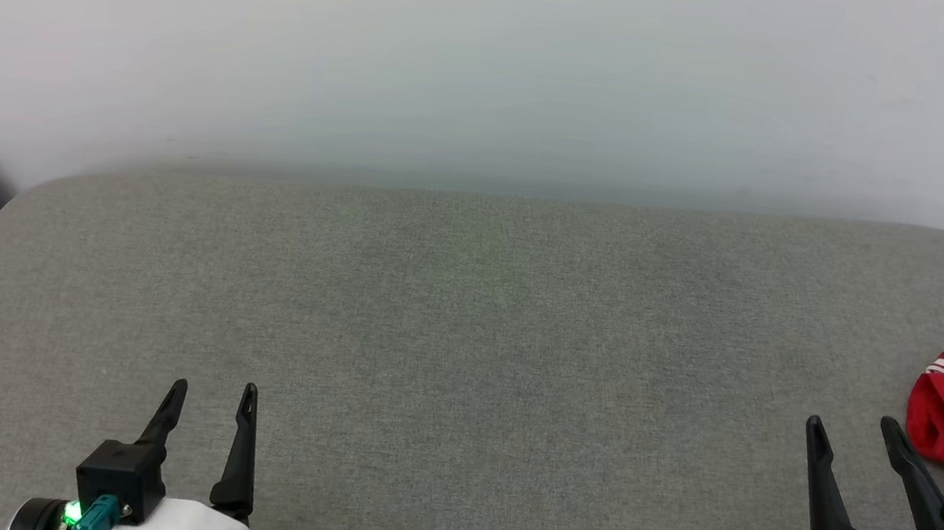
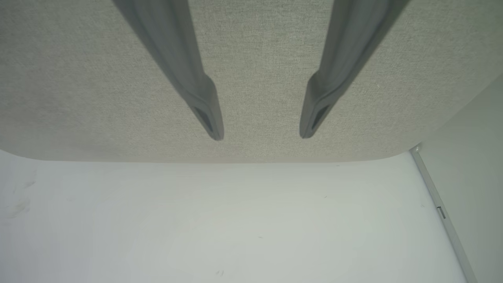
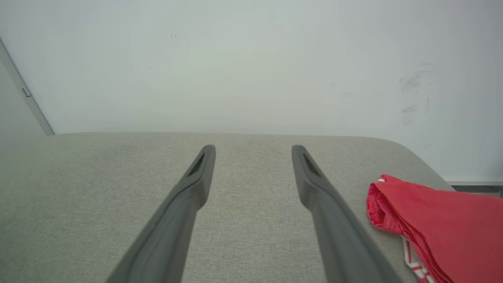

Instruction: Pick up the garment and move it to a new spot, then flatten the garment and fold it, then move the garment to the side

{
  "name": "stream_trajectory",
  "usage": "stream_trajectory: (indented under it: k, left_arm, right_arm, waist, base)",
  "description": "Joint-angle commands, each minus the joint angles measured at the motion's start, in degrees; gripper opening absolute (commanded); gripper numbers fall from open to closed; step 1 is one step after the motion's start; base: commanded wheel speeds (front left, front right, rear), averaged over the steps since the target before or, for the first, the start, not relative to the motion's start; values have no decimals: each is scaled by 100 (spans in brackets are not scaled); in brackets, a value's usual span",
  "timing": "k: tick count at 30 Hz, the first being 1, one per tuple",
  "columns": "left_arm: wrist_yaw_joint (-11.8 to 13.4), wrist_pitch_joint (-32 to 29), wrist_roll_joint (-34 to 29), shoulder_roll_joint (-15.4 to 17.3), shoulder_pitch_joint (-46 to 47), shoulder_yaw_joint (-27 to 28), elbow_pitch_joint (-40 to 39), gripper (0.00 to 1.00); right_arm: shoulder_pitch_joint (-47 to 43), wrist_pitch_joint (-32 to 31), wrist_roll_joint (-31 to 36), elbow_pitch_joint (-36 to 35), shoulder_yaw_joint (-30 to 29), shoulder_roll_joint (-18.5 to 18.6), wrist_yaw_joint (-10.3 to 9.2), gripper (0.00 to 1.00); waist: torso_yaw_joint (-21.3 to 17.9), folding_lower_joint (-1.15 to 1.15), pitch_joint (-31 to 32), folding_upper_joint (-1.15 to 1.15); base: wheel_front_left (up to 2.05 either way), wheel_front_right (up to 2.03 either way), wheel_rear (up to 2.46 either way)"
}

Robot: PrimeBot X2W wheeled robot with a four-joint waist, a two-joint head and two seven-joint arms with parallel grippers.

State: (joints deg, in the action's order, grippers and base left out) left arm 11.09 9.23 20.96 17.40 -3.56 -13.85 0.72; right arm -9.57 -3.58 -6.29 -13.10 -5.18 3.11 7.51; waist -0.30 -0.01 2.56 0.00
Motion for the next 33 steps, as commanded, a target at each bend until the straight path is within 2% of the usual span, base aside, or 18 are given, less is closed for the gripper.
stream_trajectory:
  k: [1,17,18,23,33]
  left_arm:
    - [7,-9,39,-11,-65,10,15,100]
    - [55,-20,66,64,16,-28,-26,100]
    - [52,-26,70,66,23,-35,-26,0]
    - [17,-10,80,-77,-126,-89,208,0]
    - [-227,-188,1079,-232,19,160,336,0]
  right_arm:
    - [-36,-19,-11,-61,28,-29,-5,100]
    - [-56,11,-120,-133,119,-34,-5,100]
    - [-60,8,-116,-130,119,-34,-5,0]
    - [-19,-37,-172,125,132,-11,0,0]
    - [197,2,-1401,459,185,57,0,0]
  waist:
    - [-10,1,-2,0]
    - [-60,1,-41,0]
    - [-58,1,-42,0]
    - [-61,1,-44,0]
    - [-53,1,-62,0]
  base:
    - [0,0,0]
    - [0,0,0]
    - [0,0,0]
    - [0,0,0]
    - [0,0,0]
